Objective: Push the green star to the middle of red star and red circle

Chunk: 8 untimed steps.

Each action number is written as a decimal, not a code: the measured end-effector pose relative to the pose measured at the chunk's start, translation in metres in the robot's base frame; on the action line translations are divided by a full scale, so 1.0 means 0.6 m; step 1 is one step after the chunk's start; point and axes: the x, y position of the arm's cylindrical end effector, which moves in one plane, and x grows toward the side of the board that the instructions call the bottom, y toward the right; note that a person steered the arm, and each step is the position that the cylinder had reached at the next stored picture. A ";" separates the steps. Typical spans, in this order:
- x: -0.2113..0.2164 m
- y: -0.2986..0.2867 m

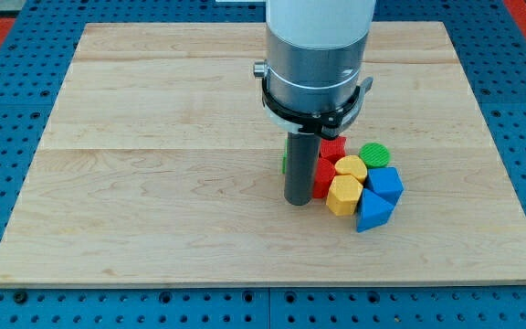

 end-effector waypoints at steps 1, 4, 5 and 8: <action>0.000 0.015; 0.168 0.142; 0.156 0.192; 0.147 0.251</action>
